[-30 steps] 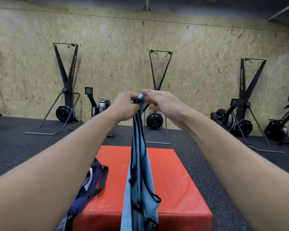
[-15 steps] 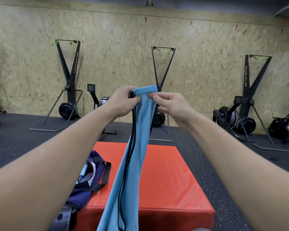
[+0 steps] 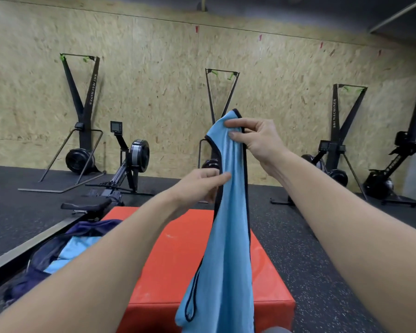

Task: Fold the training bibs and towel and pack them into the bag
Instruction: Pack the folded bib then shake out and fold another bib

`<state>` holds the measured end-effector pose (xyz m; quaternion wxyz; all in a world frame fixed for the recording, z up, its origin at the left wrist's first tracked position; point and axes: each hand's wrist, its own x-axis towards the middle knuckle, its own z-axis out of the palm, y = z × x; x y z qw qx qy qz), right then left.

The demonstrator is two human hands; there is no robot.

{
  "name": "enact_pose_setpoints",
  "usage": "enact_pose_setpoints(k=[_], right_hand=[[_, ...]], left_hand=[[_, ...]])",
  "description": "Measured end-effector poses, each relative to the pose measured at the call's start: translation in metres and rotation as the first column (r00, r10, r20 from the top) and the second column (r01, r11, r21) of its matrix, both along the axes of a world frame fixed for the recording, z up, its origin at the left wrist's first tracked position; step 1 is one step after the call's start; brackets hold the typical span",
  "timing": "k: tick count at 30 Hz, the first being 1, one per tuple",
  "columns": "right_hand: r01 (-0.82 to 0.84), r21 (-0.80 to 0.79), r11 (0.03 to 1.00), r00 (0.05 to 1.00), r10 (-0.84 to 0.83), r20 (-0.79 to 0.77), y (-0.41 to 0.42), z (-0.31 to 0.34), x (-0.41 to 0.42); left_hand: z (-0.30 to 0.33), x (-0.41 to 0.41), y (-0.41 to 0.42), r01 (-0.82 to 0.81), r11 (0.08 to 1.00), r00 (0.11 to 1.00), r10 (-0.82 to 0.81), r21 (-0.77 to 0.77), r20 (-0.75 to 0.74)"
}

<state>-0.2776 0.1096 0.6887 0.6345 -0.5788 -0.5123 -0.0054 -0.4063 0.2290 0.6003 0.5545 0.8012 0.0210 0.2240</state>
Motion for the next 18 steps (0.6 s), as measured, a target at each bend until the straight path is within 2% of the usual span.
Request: enact_pose_setpoints(k=[4, 7, 10, 12, 15, 18], right_hand=[[0.055, 0.081, 0.995, 0.996, -0.048, -0.079, -0.013, 0.009, 0.015], [0.130, 0.105, 0.986, 0.986, -0.117, -0.123, -0.023, 0.018, 0.030], [0.204, 0.117, 0.972, 0.970, -0.185, -0.158, -0.032, 0.022, 0.050], [0.250, 0.120, 0.961, 0.957, -0.226, -0.184, -0.038, 0.024, 0.064], [0.287, 0.118, 0.951, 0.941, -0.256, -0.223, -0.047, 0.025, 0.082], [0.319, 0.105, 0.942, 0.927, -0.287, -0.242, -0.052, 0.022, 0.095]], left_hand=[[-0.020, 0.001, 0.004, 0.009, 0.977, 0.990, 0.021, 0.211, -0.136], [-0.035, -0.005, 0.015, -0.003, 0.961, 0.972, 0.067, 0.277, -0.224], [-0.043, -0.016, 0.033, -0.017, 0.906, 0.948, 0.149, 0.423, -0.280], [-0.046, -0.024, 0.046, -0.059, 0.842, 0.929, 0.244, 0.537, -0.279], [-0.048, -0.035, 0.063, -0.165, 0.699, 0.873, 0.431, 0.696, -0.226], [-0.039, -0.046, 0.080, -0.301, 0.650, 0.844, 0.522, 0.698, -0.121]])
